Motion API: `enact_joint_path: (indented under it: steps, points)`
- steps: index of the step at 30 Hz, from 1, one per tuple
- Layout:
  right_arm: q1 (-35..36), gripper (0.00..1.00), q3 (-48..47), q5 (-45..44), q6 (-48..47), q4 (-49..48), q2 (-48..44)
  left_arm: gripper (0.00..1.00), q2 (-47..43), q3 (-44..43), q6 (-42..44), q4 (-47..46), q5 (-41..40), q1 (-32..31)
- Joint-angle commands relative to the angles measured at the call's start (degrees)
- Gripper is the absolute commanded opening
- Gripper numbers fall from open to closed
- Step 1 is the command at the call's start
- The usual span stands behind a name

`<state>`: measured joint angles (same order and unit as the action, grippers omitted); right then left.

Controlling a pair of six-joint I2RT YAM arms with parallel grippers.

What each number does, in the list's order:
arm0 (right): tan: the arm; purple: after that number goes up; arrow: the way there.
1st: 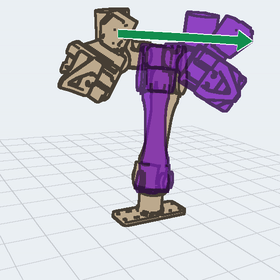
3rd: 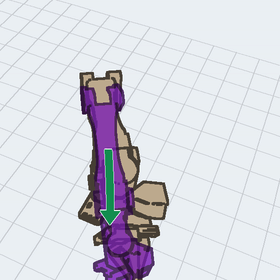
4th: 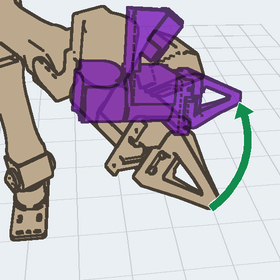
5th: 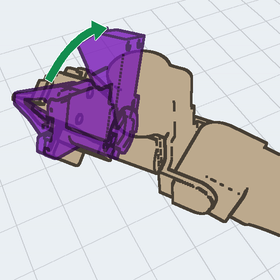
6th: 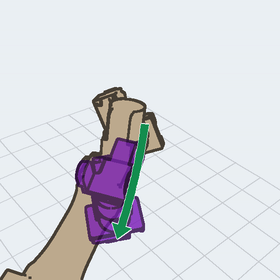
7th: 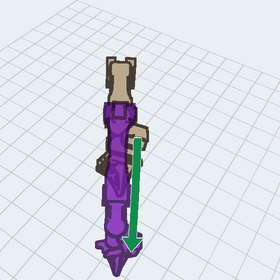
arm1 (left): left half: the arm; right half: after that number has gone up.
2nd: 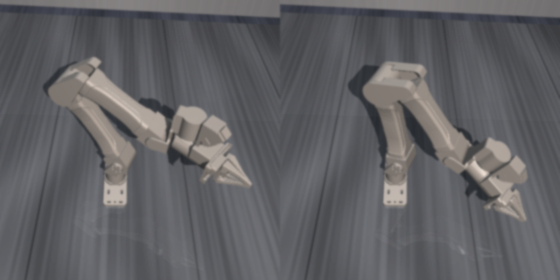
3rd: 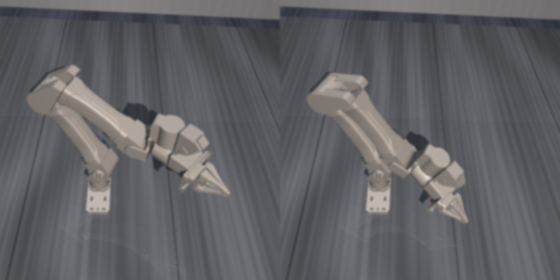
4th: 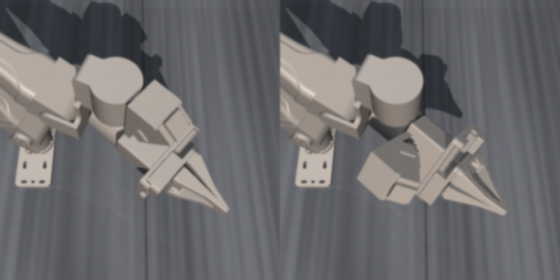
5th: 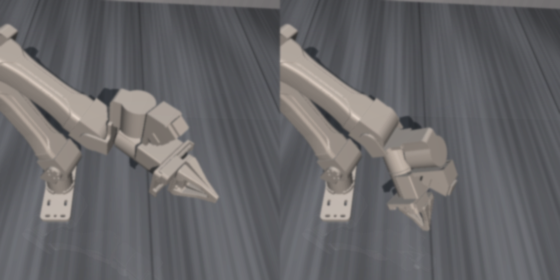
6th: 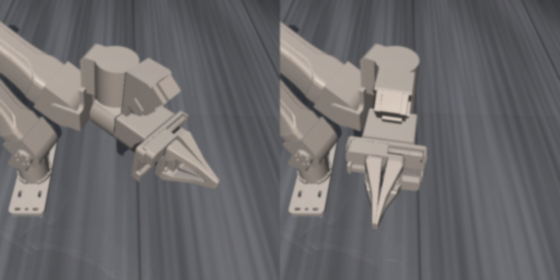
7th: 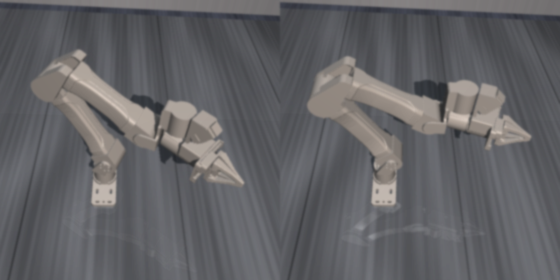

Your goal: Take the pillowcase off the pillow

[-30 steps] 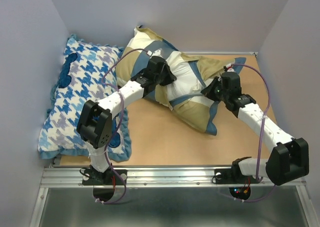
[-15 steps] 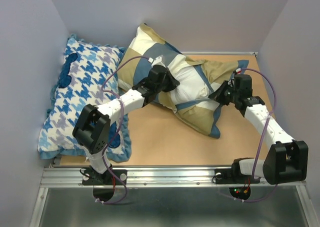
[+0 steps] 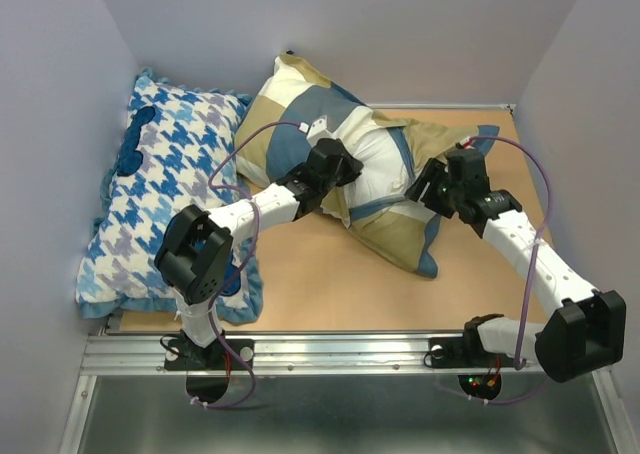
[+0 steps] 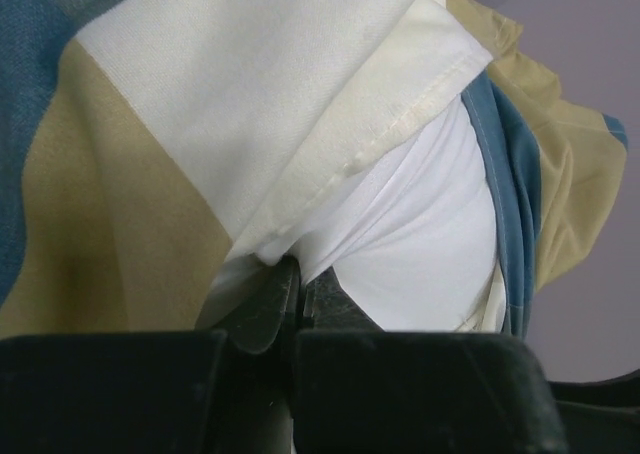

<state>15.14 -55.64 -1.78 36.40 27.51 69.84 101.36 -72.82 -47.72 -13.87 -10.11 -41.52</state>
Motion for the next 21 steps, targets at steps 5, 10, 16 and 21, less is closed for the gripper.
enact_joint_path:
  steps: [5,10,16,21]
  points:
    - [6.04,0.72,-6.94,-6.04,6.91,5.19,0.73,0.00,4.01,-0.75,0.35,-4.59,-6.85,-0.49]
    - [12.54,0.78,-8.43,-10.78,10.96,5.19,3.01,0.00,4.90,-0.31,0.96,-5.82,-5.89,-1.55]
    - [18.08,0.83,-11.24,-16.23,16.76,5.01,6.88,0.00,4.72,1.45,1.05,-7.49,-4.66,-1.55]
    - [19.40,0.85,-12.39,-18.17,20.99,4.49,11.01,0.00,4.20,2.41,1.05,-8.10,-3.60,-1.55]
